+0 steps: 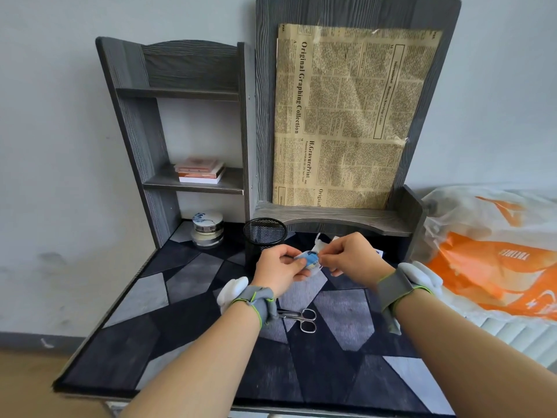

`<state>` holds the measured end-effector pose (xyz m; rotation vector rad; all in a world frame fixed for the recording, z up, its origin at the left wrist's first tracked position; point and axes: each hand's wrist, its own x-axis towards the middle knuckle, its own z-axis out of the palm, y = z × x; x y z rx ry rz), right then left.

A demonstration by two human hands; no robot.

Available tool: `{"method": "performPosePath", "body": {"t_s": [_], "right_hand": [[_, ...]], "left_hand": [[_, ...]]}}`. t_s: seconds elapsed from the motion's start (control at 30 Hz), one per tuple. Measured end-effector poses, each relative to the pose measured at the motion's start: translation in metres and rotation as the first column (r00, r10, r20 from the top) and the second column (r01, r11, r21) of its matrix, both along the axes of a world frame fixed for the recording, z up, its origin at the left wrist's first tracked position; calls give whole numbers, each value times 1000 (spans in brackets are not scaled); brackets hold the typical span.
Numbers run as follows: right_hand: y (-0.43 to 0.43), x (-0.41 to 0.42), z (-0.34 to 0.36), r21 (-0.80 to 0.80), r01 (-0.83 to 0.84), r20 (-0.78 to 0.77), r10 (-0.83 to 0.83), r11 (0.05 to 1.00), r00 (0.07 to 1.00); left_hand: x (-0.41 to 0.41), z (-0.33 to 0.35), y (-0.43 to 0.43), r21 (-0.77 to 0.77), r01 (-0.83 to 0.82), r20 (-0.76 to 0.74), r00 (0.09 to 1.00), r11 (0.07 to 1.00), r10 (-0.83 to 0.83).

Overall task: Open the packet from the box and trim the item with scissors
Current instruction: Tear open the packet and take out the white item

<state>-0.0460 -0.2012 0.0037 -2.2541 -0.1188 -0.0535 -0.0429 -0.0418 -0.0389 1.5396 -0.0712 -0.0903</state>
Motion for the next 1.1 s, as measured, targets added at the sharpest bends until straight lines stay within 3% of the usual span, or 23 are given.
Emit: {"method": "performPosePath", "body": {"t_s": [0.3, 0.57, 0.83, 1.1], "right_hand": [[8, 1, 2, 9, 63, 73, -63, 998, 995], [9, -2, 11, 53, -9, -84, 14, 999, 996], [10, -1, 2, -4, 14, -54, -14, 1000, 998], [2, -2, 5, 159, 66, -120, -47, 985, 992]], "left_hand": [[0, 5, 3, -44, 49, -33, 998, 998, -50], [-5, 7, 3, -47, 93, -50, 994, 995, -95], [-6, 8, 0, -36, 114, -57, 992, 993, -116], [-6, 5, 19, 56, 108, -109, 989, 993, -102]]}}
